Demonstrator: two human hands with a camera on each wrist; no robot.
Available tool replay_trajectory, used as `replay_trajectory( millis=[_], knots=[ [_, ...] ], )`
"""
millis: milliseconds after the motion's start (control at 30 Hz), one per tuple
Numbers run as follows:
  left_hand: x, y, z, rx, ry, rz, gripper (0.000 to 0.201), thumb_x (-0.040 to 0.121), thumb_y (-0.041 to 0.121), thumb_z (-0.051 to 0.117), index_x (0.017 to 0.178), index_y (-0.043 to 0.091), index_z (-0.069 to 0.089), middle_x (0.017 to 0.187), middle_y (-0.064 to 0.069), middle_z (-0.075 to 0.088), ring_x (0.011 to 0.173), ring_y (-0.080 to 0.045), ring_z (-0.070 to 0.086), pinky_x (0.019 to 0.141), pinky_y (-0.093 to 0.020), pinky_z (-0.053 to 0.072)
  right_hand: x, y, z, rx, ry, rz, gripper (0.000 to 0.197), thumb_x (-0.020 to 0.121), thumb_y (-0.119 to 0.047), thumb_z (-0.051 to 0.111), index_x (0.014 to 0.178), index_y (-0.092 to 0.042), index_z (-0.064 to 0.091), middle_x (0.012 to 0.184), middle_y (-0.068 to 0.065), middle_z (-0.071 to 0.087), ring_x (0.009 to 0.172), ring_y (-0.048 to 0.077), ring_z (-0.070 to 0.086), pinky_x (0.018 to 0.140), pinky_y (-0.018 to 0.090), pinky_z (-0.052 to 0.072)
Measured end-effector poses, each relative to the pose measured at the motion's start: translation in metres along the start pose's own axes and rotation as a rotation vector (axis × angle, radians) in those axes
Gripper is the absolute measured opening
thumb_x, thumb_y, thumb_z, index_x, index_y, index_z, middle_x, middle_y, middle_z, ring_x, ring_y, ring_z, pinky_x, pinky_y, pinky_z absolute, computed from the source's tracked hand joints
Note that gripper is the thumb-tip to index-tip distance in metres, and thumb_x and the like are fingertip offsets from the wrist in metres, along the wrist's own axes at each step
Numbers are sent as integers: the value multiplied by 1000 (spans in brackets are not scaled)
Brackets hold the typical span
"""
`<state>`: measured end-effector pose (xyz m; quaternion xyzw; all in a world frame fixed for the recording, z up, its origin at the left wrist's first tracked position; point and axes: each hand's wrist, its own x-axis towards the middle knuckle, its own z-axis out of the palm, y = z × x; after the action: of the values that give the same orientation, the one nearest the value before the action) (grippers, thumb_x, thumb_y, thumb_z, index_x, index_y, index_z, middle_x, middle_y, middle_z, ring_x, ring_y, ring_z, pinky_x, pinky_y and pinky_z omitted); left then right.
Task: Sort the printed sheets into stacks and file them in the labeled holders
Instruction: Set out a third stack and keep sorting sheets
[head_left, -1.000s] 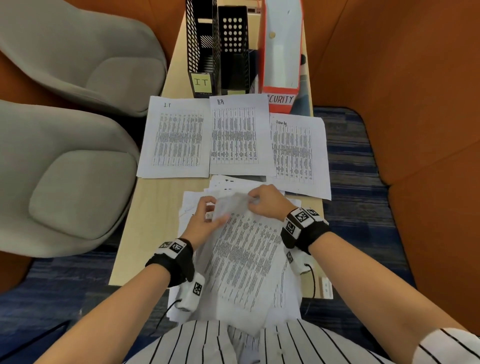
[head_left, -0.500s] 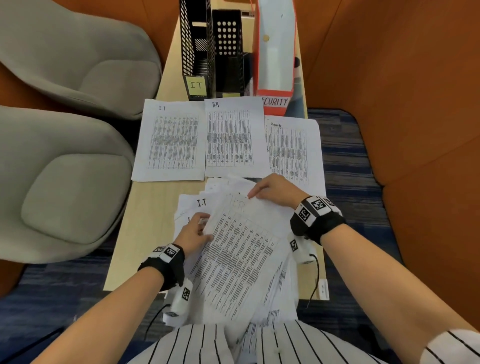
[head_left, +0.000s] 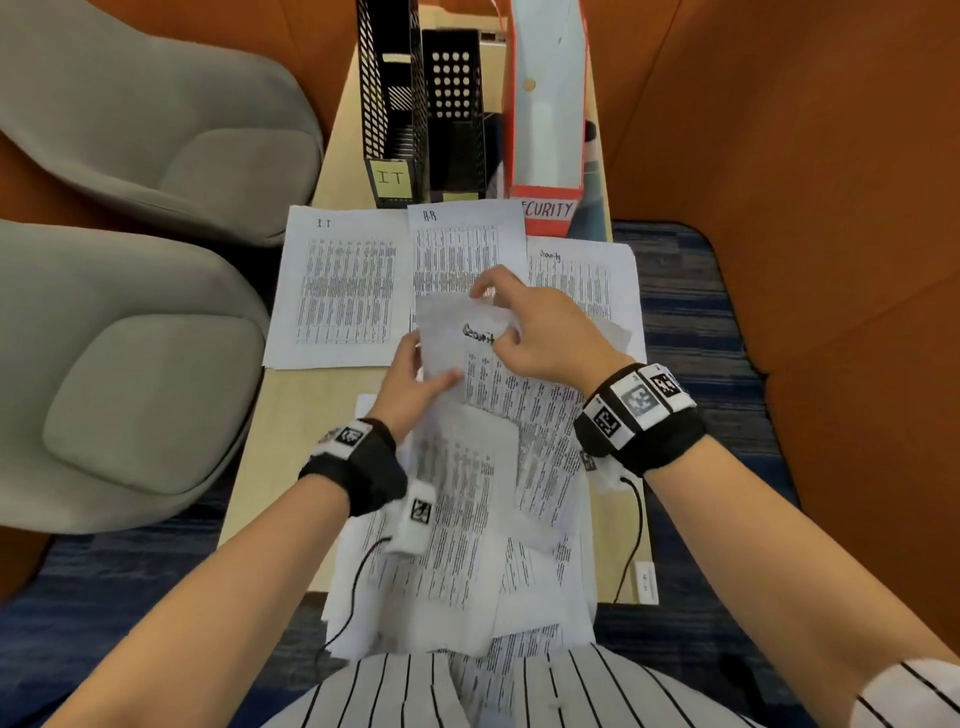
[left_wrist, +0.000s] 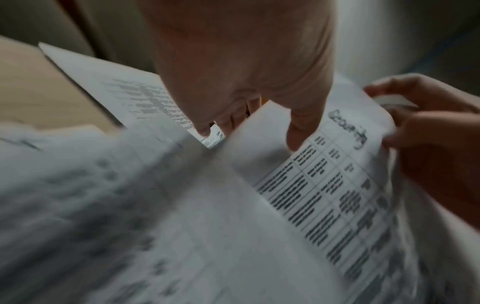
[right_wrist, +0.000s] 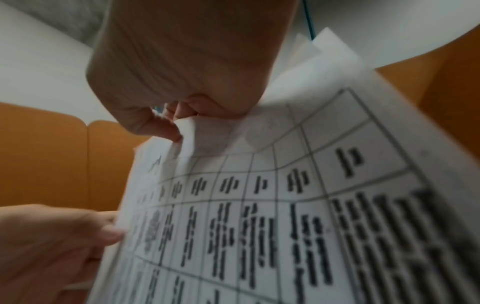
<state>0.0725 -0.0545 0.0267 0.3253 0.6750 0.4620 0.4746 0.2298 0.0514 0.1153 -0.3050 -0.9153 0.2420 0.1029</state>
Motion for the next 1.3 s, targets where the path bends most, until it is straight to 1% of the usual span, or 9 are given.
replay_trajectory(
  millis=[167,267,400,667,767,867,1067,1200,1300],
  knots=[
    [25,33,-6,-154,62,1,24,90,3,52,108,15,61,108,-6,67,100,-25,62,84,-35,51,1,29,-13,-147,492,49,74,82,-33,64,146,-25,29,144,4,38,129,20,42,107,43,37],
    [31,39,-15,-263,168,-38,25,90,1,45,81,22,56,86,4,63,82,-15,58,68,-27,44,-17,63,-14,412,570,425,110,74,-52,77,153,-23,7,158,3,15,145,22,23,116,42,24],
    [32,39,-13,-315,177,-12,22,91,1,40,86,18,53,86,7,57,79,-5,58,73,-24,46,-41,75,13,807,-40,591,73,75,-44,79,136,-23,46,131,-7,59,126,14,53,111,42,37],
    [40,18,-5,57,-77,-79,13,88,16,59,101,15,60,97,-3,67,86,-19,63,70,-25,49,-35,72,15,1271,383,569,44,85,-17,71,126,-17,54,120,-3,66,111,11,61,104,37,44],
    [44,24,4,-22,34,-17,13,87,17,58,99,12,62,97,-9,66,85,-23,62,73,-34,51,-32,86,17,1235,244,558,65,80,-28,78,137,-17,50,131,2,63,122,19,59,106,41,44],
    [54,27,6,-82,150,-19,11,87,19,55,96,14,60,100,-4,64,88,-20,60,85,-37,50,-41,94,29,1145,32,745,52,87,-31,71,133,-14,53,118,5,70,105,24,69,97,46,52],
    [57,5,9,80,-21,-142,27,93,11,51,120,8,54,117,-16,62,94,-27,59,78,-34,48,-57,109,71,1231,305,1024,38,97,-10,54,130,8,48,90,14,69,62,16,68,72,28,57],
    [56,-42,-22,493,38,-404,63,84,30,65,135,0,41,137,-21,48,121,-38,51,102,-46,43,-76,142,67,596,250,1105,35,101,-26,46,123,1,50,109,16,66,100,32,63,79,31,45],
    [37,-67,-46,829,66,-679,102,76,42,71,148,2,11,149,-22,29,133,-39,38,108,-44,37,-91,168,63,211,59,1088,37,104,-35,32,117,-4,49,97,16,60,101,33,60,80,35,44]
  ],
)
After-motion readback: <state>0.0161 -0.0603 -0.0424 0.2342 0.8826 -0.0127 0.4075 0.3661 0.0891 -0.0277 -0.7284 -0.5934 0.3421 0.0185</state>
